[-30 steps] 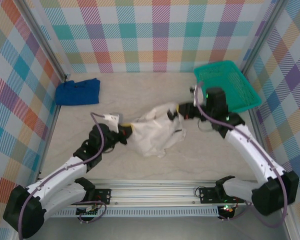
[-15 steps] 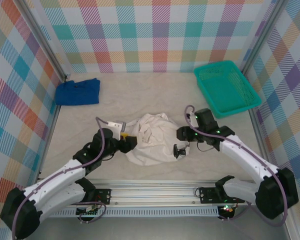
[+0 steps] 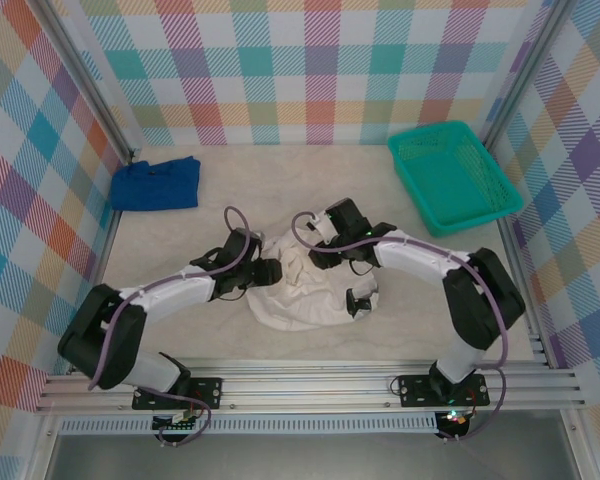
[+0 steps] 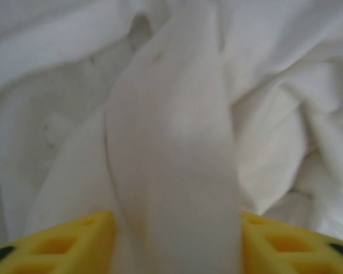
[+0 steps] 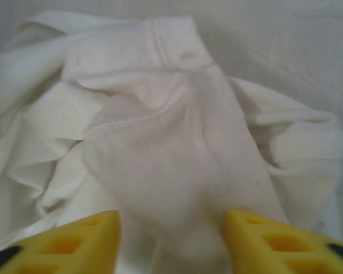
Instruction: Fold the inside-out t-shirt
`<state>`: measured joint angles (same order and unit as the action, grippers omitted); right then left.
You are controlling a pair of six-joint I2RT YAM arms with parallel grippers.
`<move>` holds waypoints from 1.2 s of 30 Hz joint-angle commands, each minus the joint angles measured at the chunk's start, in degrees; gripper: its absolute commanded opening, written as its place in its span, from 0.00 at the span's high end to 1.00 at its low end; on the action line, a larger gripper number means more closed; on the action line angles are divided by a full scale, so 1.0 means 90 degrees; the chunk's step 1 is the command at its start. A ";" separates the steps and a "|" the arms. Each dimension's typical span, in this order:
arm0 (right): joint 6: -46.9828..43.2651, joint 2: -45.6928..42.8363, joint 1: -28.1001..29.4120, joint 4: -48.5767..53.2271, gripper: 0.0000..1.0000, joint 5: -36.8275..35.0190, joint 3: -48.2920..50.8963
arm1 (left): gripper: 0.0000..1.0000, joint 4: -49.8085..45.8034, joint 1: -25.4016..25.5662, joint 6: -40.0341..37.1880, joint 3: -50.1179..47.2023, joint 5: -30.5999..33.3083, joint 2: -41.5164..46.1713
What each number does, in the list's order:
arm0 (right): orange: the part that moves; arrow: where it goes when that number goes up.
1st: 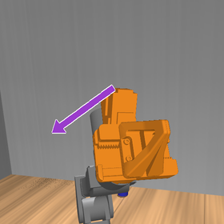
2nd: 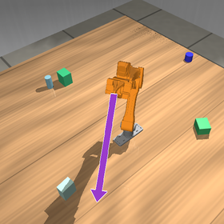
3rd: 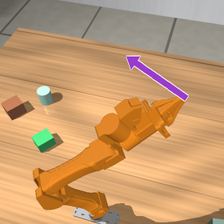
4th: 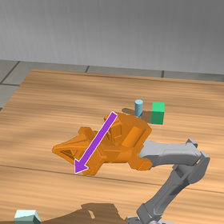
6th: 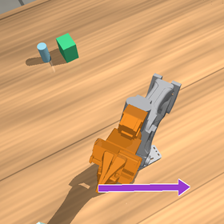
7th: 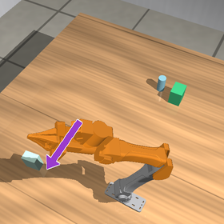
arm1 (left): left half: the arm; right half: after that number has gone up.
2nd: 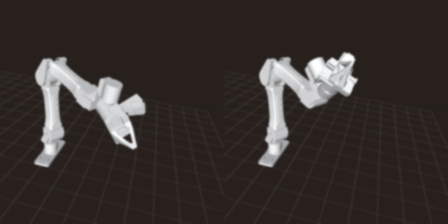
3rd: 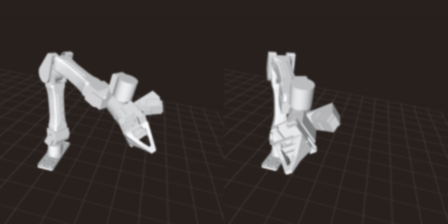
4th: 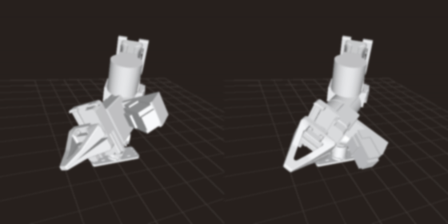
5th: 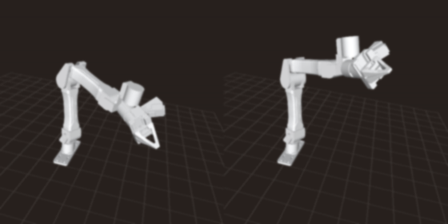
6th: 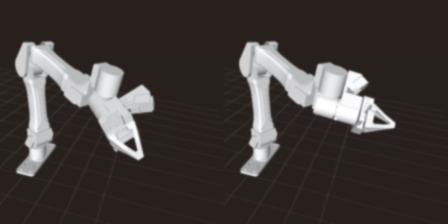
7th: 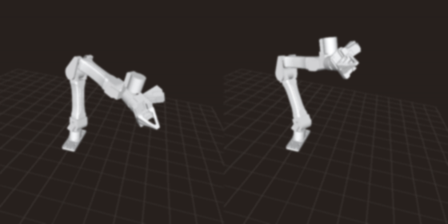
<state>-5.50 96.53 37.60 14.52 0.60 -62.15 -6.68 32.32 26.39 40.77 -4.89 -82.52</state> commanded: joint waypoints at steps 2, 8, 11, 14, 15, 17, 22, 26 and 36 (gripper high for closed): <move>-0.0229 -0.0290 -0.0050 -0.0385 0.89 -0.0119 -0.0169 | 0.81 -0.0007 -0.0118 0.0078 0.0279 -0.0256 0.0068; 0.0761 -0.2045 -0.0899 -0.0842 1.00 0.1664 -0.0018 | 1.00 0.0371 -0.0691 -0.0247 0.0296 -0.0197 0.1716; 0.1239 -0.2748 -0.1476 -0.1124 1.00 0.2641 -0.0062 | 1.00 0.0592 -0.0837 -0.0410 0.0176 0.0089 0.2714; 0.1425 -0.3183 -0.1729 -0.1159 1.00 0.3011 0.0002 | 1.00 0.0612 -0.0993 -0.0539 -0.0084 0.0451 0.3466; 0.1501 -0.3296 -0.1768 -0.1128 1.00 0.3021 0.0091 | 1.00 0.0580 -0.1058 -0.0582 -0.0207 0.0538 0.3658; 0.1622 -0.3448 -0.1805 -0.1072 1.00 0.3103 0.0341 | 1.00 0.0380 -0.1183 -0.0609 -0.0358 0.0654 0.3839; 0.1979 -0.3738 -0.1791 -0.0968 1.00 0.3665 0.1484 | 0.97 -0.0436 -0.1208 -0.0352 -0.0736 0.0773 0.3546; 0.2440 -0.3860 -0.1220 -0.0687 0.98 0.3491 0.2668 | 0.86 -0.0449 -0.1189 -0.0036 -0.1520 0.0212 0.3511; 0.2629 -0.3583 0.0045 -0.0620 0.84 0.2407 0.3589 | 0.33 -0.0047 -0.0788 -0.0288 -0.1286 -0.0204 0.3613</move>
<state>17.58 65.08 38.02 10.24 24.97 -29.91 -12.34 23.03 25.39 25.91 -3.22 -46.85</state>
